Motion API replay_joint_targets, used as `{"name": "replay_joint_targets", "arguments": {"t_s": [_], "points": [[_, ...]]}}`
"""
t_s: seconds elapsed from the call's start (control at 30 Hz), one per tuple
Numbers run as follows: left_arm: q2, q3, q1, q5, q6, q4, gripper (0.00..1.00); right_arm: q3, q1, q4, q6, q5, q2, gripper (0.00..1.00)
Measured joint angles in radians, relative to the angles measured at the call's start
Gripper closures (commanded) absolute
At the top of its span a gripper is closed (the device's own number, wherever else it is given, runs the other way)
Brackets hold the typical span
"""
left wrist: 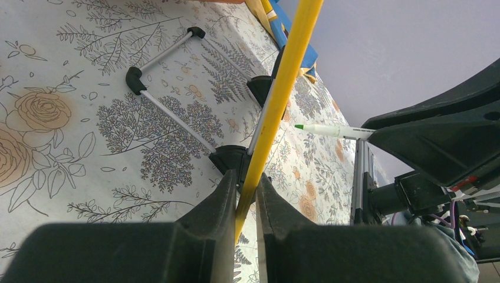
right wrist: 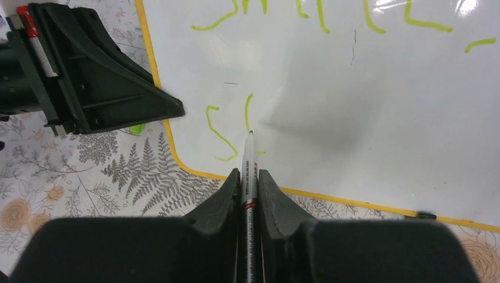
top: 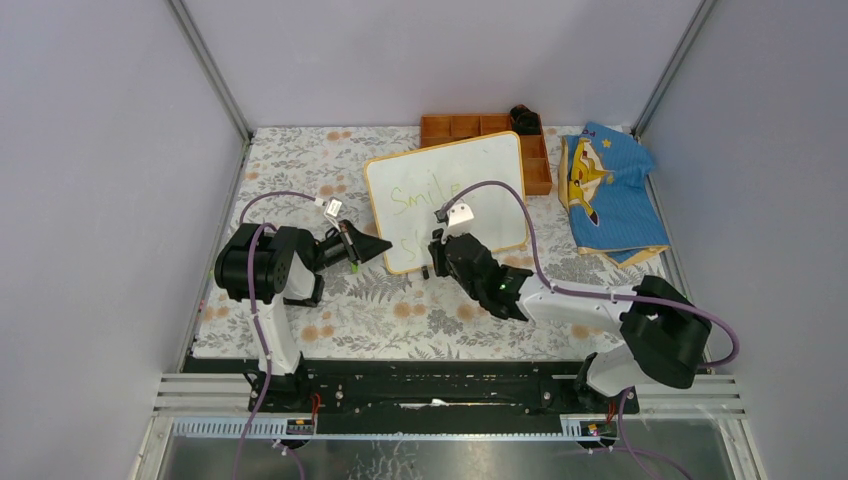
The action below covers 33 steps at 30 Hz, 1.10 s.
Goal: Write a sentence on the whiteboard
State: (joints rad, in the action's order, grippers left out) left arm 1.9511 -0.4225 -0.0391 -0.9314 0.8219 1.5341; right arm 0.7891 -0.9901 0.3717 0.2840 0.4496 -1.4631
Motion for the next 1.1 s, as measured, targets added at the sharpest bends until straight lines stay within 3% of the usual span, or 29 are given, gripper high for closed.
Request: {"name": "replay_joint_targets", "arguments": {"t_s": [1.1], "points": [[0.0,0.0,0.0,0.0,-0.002,0.0,1.0,0.096,0.01,-0.021,0.027,-0.04,-0.114,1.0]]}}
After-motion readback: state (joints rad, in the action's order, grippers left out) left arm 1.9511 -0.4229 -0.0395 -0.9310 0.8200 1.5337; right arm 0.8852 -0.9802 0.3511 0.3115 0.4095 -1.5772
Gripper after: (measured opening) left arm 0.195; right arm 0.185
